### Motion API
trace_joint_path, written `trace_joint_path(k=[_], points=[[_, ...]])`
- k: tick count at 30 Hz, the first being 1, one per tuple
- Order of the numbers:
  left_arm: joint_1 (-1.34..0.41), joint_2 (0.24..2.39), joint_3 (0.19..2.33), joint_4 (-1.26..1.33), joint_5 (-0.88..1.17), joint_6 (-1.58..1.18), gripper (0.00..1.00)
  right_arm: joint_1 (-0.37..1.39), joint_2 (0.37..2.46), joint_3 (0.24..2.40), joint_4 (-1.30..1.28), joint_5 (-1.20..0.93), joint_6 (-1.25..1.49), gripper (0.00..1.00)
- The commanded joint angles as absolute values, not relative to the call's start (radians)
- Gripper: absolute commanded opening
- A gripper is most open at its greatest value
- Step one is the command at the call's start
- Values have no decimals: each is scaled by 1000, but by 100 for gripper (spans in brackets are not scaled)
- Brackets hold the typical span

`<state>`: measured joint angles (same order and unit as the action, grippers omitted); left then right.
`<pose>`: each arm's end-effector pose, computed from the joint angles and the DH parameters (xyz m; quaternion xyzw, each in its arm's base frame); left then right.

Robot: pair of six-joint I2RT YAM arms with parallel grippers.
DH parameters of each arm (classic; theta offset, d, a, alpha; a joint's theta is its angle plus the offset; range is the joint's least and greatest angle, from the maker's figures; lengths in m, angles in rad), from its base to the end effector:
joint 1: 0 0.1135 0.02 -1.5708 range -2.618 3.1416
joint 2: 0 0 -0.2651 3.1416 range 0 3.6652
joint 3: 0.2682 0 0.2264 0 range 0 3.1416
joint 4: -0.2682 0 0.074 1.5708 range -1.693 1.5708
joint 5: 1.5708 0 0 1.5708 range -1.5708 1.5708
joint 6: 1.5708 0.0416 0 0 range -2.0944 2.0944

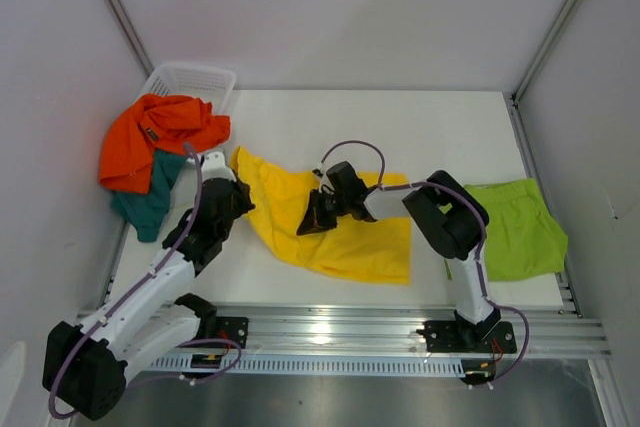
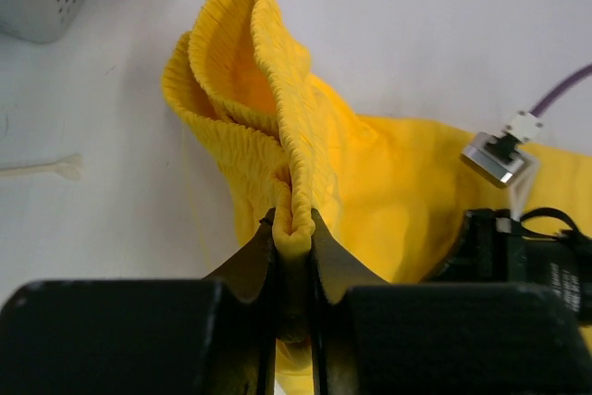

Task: Fold and stack the shorts
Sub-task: Fold the shorts

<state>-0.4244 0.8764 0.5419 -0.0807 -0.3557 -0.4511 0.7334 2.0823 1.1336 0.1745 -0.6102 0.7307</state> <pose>0.1697 -0.0608 0.2566 -0.1076 0.8231 -0.0937 0.5497 0.2834 0.2875 0.1267 -0.1177 0.8790 0.4532 0.0901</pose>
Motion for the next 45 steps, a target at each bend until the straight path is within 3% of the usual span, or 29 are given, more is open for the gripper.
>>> trace_joint_path(k=[1,19,35,45], points=[[-504,856,589,-66,-405,-407,0,761,2186,1183,69,-509,719,0],[-988,842,598,84,-656,-127,0,772,2310,1407,-40,-538,733,0],[-1040,810,589,106,-756,-64,0,675,2076,1362,-83,-623,723,4],[-1039,821,606,89,-764,-60,0,632,1997,1368,-196,-526,658,7]])
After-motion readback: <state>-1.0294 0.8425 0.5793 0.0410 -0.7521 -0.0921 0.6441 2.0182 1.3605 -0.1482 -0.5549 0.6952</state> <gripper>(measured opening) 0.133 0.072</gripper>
